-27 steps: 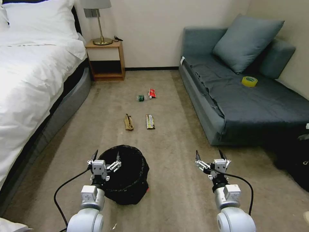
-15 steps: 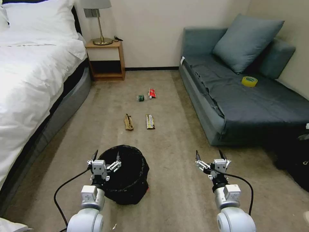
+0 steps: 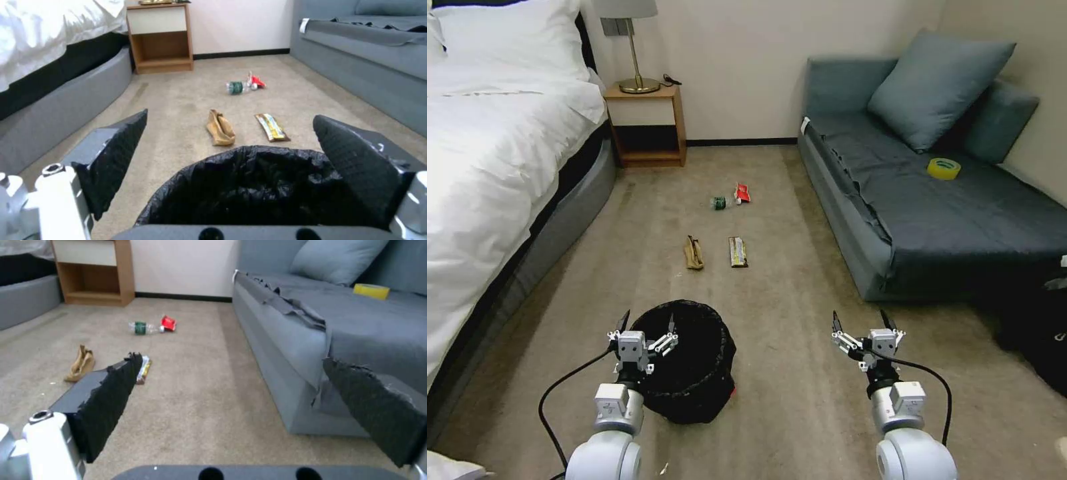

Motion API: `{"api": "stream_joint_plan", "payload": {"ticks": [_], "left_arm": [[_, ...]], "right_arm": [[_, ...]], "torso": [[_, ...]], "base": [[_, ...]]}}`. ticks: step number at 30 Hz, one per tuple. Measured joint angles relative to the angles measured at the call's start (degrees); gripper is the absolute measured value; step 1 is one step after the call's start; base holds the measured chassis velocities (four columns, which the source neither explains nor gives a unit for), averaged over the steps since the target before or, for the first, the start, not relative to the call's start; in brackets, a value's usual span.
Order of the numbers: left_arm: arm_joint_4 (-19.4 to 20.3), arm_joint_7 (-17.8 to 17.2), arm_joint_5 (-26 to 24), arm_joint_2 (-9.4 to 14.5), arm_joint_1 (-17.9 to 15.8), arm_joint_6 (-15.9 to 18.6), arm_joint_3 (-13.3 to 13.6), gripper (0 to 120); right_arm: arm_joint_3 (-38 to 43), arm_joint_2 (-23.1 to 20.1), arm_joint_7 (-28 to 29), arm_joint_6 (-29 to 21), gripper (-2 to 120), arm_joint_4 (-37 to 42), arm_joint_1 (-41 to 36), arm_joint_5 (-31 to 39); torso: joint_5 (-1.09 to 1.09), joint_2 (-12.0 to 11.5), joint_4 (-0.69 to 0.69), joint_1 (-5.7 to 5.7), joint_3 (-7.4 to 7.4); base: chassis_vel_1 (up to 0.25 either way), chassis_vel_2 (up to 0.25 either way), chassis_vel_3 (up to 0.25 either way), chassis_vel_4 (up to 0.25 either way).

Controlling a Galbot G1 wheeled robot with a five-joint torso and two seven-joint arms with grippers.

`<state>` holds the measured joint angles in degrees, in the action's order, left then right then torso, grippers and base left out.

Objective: Pick up the trash bin, then pick up the garbage on the floor and place it into the trash bin.

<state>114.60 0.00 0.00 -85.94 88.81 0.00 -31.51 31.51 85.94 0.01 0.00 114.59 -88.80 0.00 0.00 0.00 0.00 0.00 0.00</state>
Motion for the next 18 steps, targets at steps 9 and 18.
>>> {"api": "stream_joint_plan", "payload": {"ticks": [9, 18], "left_arm": [[0.0, 0.0, 0.0, 0.0, 0.0, 0.0, 0.0, 100], [0.0, 0.0, 0.0, 0.0, 0.0, 0.0, 0.0, 100]], "right_arm": [[0.0, 0.0, 0.0, 0.0, 100, 0.0, 0.0, 0.0], [0.0, 0.0, 0.0, 0.0, 100, 0.0, 0.0, 0.0]], "torso": [[0.0, 0.0, 0.0, 0.0, 0.0], [0.0, 0.0, 0.0, 0.0, 0.0]], "base": [[0.0, 0.0, 0.0, 0.0], [0.0, 0.0, 0.0, 0.0]]}}
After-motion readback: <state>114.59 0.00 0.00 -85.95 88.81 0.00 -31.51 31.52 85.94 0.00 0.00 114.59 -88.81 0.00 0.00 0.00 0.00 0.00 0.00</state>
